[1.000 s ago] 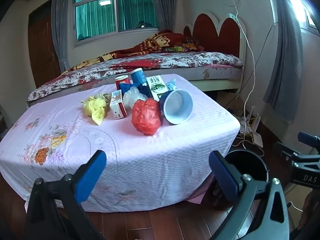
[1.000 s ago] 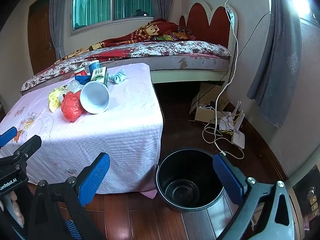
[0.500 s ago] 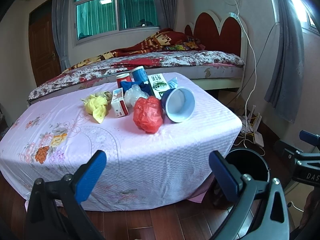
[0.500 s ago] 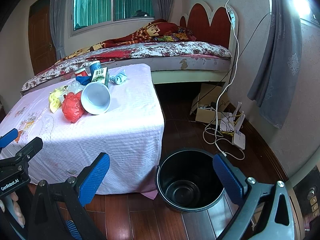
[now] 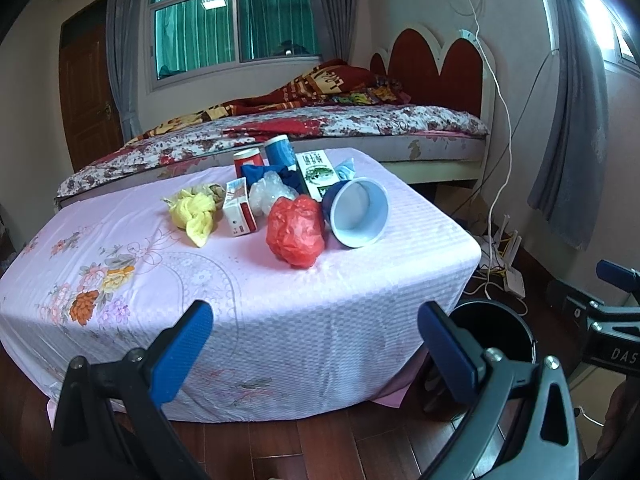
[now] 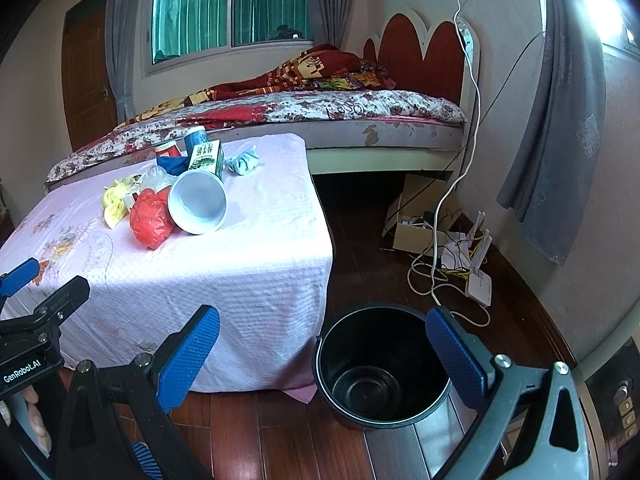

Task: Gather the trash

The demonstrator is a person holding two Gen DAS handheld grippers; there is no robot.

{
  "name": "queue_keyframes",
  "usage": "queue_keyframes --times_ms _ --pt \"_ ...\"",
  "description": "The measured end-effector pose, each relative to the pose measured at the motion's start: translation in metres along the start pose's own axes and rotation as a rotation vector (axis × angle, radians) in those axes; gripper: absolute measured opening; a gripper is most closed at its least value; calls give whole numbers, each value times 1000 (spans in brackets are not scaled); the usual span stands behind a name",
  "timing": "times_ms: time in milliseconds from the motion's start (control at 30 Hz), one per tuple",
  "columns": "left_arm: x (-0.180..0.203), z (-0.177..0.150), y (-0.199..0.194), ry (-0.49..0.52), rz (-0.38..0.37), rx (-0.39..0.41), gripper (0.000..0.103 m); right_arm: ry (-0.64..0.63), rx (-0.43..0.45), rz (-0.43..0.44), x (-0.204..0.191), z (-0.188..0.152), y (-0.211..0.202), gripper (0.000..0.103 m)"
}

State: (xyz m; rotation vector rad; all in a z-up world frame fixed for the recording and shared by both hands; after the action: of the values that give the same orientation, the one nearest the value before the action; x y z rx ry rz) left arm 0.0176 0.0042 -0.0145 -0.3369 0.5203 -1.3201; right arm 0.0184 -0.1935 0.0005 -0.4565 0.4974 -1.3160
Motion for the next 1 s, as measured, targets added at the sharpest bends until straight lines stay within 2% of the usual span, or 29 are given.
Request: queue_keyframes --times_ms 1000 --pt "-1 0 -5 -10 -3 5 102 -20 13 4 -4 2 -4 103"
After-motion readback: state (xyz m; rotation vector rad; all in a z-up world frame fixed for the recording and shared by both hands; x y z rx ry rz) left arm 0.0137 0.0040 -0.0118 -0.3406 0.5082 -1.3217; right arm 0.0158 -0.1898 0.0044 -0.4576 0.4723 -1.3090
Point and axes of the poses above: each gripper's, at about its wrist camera, not at the fingertips, and y roughly the way its jaws point, x to its right, z to its top, the point moved 2 cm from there along y, roughly the way its jaws point, and after that the axes turned 13 degrees about z, right-handed, at the moved point
